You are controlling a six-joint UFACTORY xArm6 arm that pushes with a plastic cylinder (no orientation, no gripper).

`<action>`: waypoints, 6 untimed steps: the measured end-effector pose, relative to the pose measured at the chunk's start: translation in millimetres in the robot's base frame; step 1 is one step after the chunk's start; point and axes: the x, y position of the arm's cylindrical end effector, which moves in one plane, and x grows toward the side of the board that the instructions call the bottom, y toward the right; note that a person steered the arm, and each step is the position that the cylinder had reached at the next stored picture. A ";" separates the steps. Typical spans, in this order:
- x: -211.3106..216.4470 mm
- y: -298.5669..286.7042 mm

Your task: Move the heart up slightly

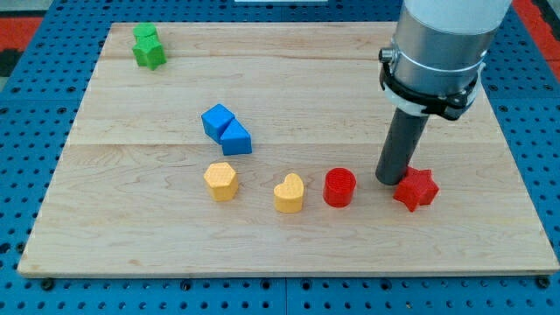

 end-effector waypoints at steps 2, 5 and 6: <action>-45.7 45.3; 70.8 -56.0; 70.2 -115.3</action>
